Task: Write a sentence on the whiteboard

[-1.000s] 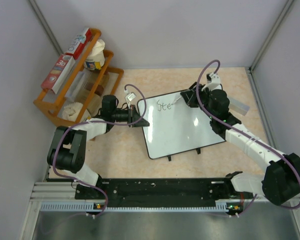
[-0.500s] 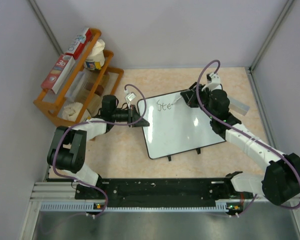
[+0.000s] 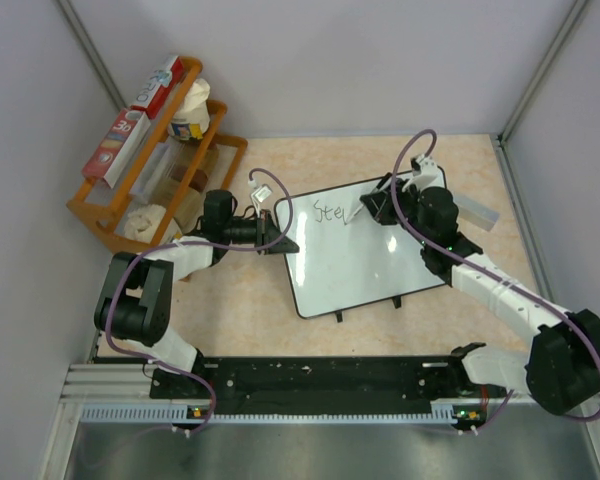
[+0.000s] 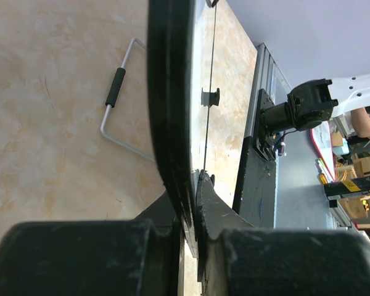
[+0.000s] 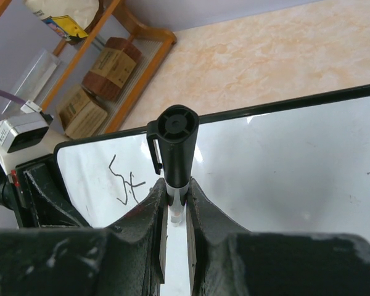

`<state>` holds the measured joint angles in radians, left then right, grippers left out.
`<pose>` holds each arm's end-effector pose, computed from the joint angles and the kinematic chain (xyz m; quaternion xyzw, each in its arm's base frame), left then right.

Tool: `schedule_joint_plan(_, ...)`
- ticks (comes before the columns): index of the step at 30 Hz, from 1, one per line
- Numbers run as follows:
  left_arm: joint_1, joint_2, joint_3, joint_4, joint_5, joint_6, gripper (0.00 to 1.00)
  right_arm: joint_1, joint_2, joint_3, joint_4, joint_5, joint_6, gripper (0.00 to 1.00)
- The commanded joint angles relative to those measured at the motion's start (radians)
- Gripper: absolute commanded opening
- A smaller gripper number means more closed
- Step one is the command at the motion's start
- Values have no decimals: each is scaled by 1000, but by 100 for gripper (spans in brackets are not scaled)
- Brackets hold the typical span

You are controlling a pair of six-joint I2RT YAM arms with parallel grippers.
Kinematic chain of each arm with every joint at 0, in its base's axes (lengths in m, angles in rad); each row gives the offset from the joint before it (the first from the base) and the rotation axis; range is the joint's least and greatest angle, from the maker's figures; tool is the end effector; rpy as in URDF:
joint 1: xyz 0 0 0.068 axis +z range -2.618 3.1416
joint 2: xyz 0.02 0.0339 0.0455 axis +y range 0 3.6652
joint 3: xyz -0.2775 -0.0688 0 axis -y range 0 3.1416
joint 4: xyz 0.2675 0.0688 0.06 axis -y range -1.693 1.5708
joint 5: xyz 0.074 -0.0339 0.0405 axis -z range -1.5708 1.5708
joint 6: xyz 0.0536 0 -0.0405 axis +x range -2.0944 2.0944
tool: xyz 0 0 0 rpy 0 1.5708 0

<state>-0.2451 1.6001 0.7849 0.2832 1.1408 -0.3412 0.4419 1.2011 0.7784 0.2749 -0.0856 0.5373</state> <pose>0.3163 -0.1293 0.1884 0.2326 0.7427 -0.5695 0.2645 0.2822 0.1386 0.2985 0.0082 0.7572 0.3354 0.5605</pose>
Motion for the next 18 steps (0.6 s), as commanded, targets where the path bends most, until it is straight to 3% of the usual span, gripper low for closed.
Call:
schedule_joint_plan(1,-46,50,-36,-72,-153,258,0,-11,-28,-21,-3,-6,-13,0)
schedule_joint_plan(18,-48,52,-33,-75,-153,258,0,-14,-72,56,24,-31,27,0)
